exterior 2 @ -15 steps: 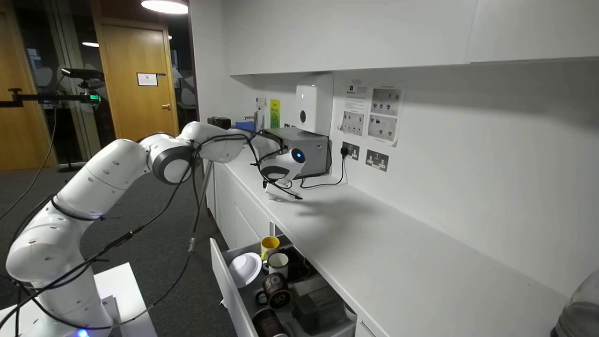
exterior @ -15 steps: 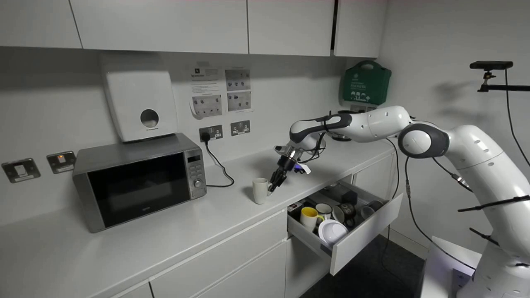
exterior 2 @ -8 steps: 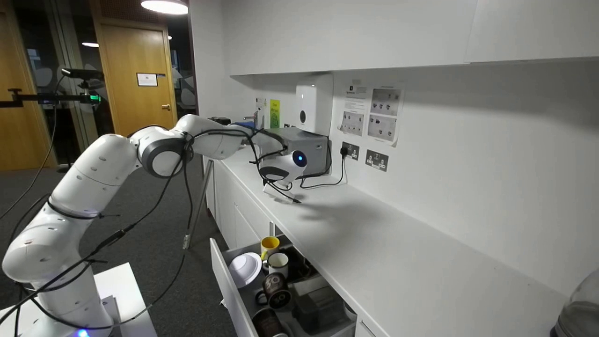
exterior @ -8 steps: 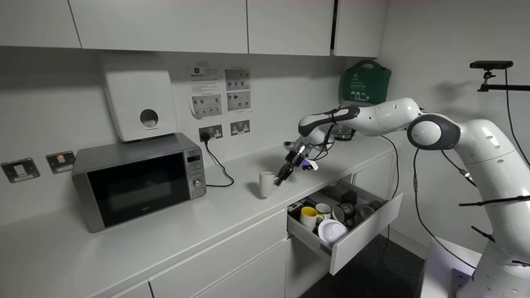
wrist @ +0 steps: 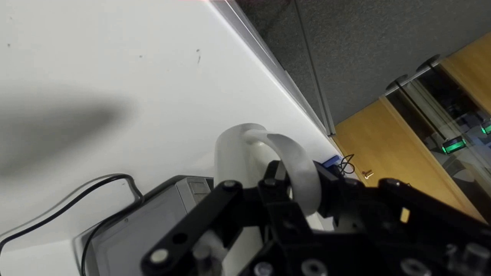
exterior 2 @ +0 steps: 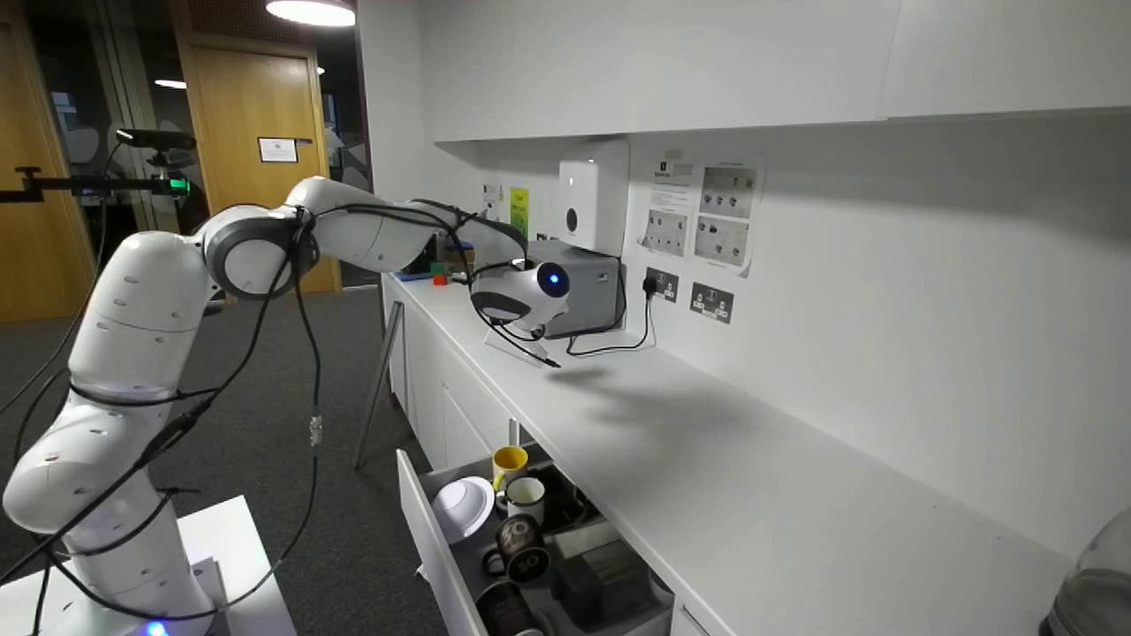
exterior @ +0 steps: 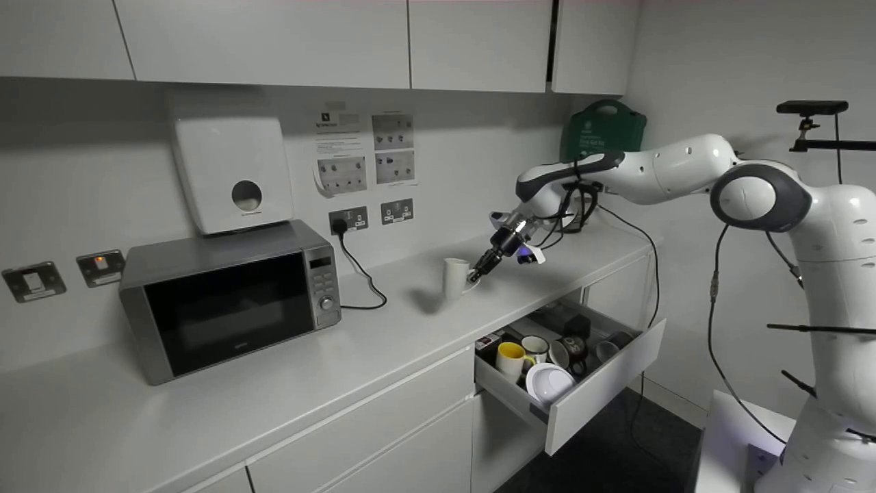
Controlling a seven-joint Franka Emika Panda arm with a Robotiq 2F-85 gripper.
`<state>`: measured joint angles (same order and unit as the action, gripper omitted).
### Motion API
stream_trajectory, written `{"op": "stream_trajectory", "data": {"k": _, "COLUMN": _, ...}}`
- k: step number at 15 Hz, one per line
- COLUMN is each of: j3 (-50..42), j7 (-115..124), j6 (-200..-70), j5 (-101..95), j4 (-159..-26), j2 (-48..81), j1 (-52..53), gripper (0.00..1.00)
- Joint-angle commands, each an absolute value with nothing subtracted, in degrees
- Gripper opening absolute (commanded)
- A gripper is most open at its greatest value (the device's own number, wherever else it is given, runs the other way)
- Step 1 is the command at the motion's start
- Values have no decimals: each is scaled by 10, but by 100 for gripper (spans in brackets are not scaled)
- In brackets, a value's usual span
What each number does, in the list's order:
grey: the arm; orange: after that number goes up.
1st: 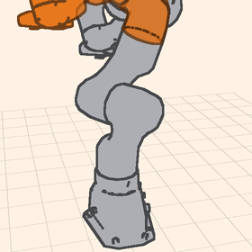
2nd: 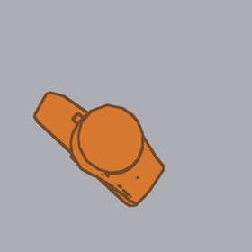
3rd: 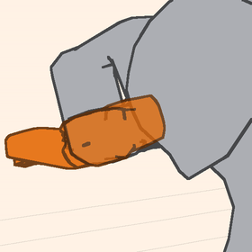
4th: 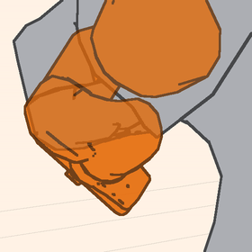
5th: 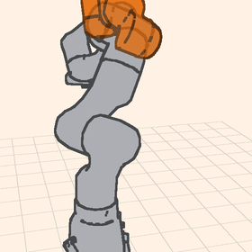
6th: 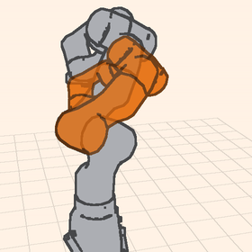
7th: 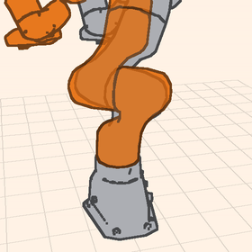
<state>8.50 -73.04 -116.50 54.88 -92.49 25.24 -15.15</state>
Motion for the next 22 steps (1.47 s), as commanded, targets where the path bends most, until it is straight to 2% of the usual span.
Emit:
{"op": "stream_trajectory", "data": {"k": 1, "j3": 51, "j7": -771, "j6": -1161, "j5": 597, "j4": -1025, "j2": 158, "j1": -147, "gripper": 3}}
{"op": "stream_trajectory", "data": {"k": 9, "j3": -15, "j7": -810, "j6": -1165, "j5": 645, "j4": -1134, "j2": 93, "j1": -137, "gripper": 3}}
{"op": "stream_trajectory", "data": {"k": 22, "j3": -83, "j7": -818, "j6": -1168, "j5": 678, "j4": -1212, "j2": 105, "j1": -143, "gripper": 3}}
